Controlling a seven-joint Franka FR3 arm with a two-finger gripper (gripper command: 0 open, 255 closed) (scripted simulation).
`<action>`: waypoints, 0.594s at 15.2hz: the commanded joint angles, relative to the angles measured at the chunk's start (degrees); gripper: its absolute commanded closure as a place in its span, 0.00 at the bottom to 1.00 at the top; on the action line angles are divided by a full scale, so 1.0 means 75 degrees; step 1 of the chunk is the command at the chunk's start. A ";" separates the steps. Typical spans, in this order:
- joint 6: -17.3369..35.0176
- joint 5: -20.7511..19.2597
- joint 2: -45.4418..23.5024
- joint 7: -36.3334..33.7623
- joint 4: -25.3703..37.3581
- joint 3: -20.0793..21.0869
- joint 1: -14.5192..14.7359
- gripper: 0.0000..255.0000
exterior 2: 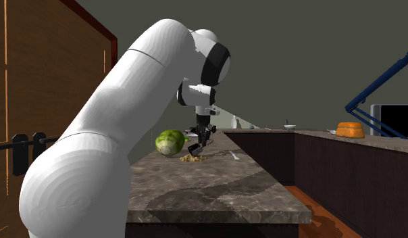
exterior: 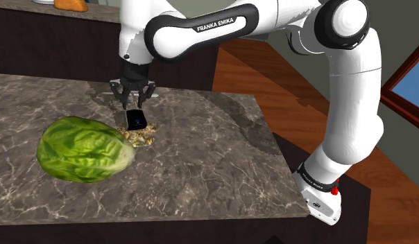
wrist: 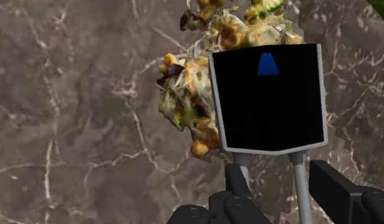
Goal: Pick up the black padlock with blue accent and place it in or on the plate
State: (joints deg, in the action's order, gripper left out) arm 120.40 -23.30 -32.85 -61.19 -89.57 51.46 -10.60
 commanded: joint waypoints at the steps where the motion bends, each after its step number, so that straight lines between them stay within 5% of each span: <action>1: -0.0133 0.0070 -0.0117 -0.0056 -0.0321 0.0016 0.0074 1.00; 6: 0.0013 0.0030 -0.0146 -0.0079 -0.0386 -0.0028 0.0090 1.00; 7: 0.0013 0.0030 -0.0146 -0.0079 -0.0386 -0.0028 0.0090 0.00; 9: 0.0259 -0.0163 0.0657 -0.0291 -0.1054 0.0119 -0.0027 0.00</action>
State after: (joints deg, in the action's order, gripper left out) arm 122.00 -23.84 -30.06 -62.74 -96.19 52.04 -10.82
